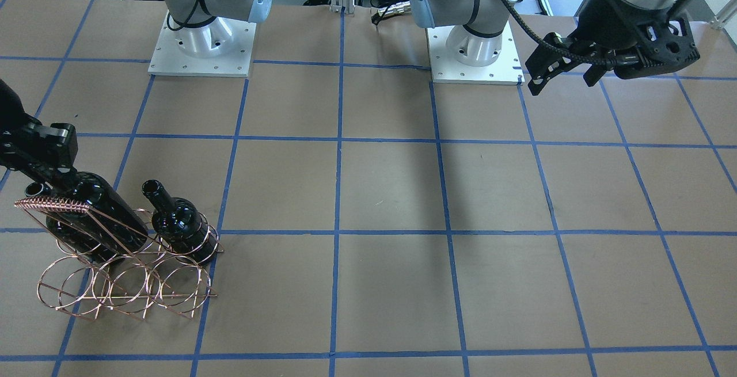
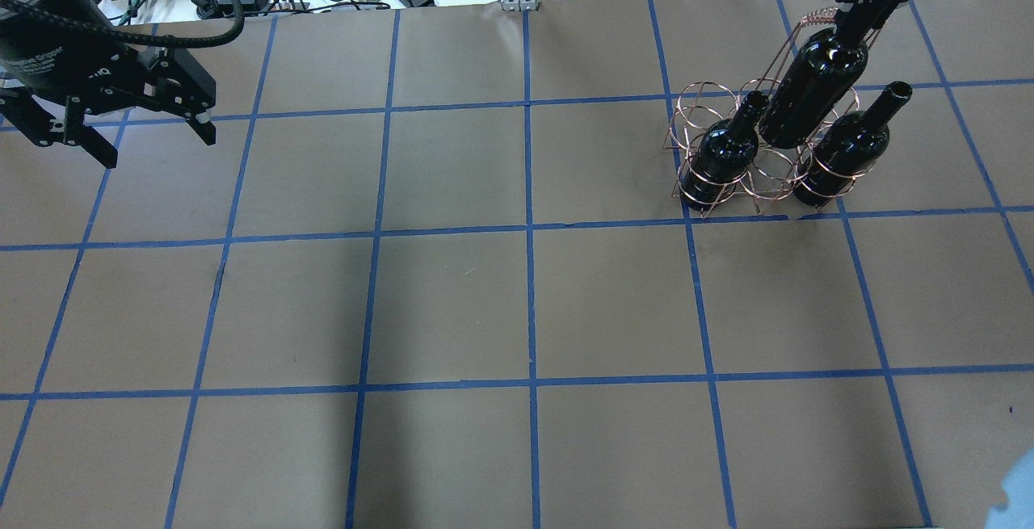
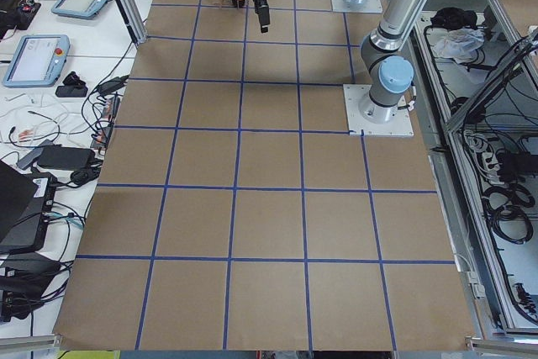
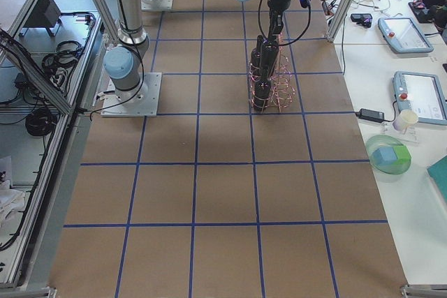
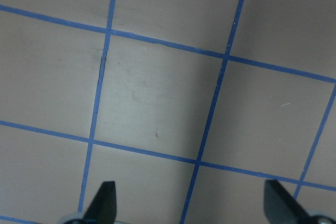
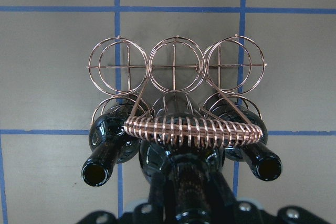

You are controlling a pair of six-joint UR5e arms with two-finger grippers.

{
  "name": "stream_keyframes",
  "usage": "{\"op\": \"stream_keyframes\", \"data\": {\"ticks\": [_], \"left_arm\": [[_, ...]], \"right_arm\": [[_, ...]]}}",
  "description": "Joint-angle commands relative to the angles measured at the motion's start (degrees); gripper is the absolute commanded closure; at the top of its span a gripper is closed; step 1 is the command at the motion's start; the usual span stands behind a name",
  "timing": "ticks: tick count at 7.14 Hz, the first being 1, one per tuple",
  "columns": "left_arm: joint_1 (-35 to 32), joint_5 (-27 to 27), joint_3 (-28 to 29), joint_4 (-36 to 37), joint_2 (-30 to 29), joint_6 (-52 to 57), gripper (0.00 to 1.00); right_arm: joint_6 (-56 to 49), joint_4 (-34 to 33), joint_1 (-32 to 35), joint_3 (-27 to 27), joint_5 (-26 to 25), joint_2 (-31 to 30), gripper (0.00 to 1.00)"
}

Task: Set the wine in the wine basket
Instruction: 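Tilt and lay the bottle into the middle slot of the rack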

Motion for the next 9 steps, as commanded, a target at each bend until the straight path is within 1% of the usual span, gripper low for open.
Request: {"op": "stream_keyframes", "data": {"ticks": [1, 2, 3, 4, 5, 7, 8, 9], "left_arm": [[0.0, 0.2, 0.1, 0.6, 0.0, 0.1, 0.00], [-0.1, 0.2, 0.1, 0.8, -0.3, 0.2, 0.00], [-0.9, 0.1, 0.2, 2.7, -0.7, 0.2, 0.00], [-4.9, 0.2, 0.2, 5.3, -0.9, 0.3, 0.00], [-8.3, 0.3, 0.1, 5.8, -0.7, 1.0, 0.00], [-8.9, 0.5, 0.0, 5.7, -0.3, 1.0, 0.00], [-9.0, 0.2, -0.1, 5.6, -0.3, 1.0, 0.00], [-8.8, 0.6, -0.2, 5.0, 0.0, 1.0, 0.00]], "right_arm": [[-0.6, -0.1, 0.0, 1.7, -0.1, 0.2, 0.99], [-0.7, -0.6, 0.1, 1.8, 0.0, 0.2, 1.00], [-0.7, -1.5, 0.1, 1.9, 0.1, 0.3, 0.99], [-0.7, -1.7, 0.1, 1.9, 0.1, 0.4, 1.00], [-0.7, -1.8, 0.1, 2.0, 0.0, 0.7, 1.00], [-1.3, -2.5, 0.0, 2.7, 0.0, 1.1, 1.00], [-2.4, -4.1, 0.0, 4.3, -0.1, 1.2, 0.99], [-2.7, -7.8, 0.0, 7.0, 0.0, 1.2, 0.99]]}}
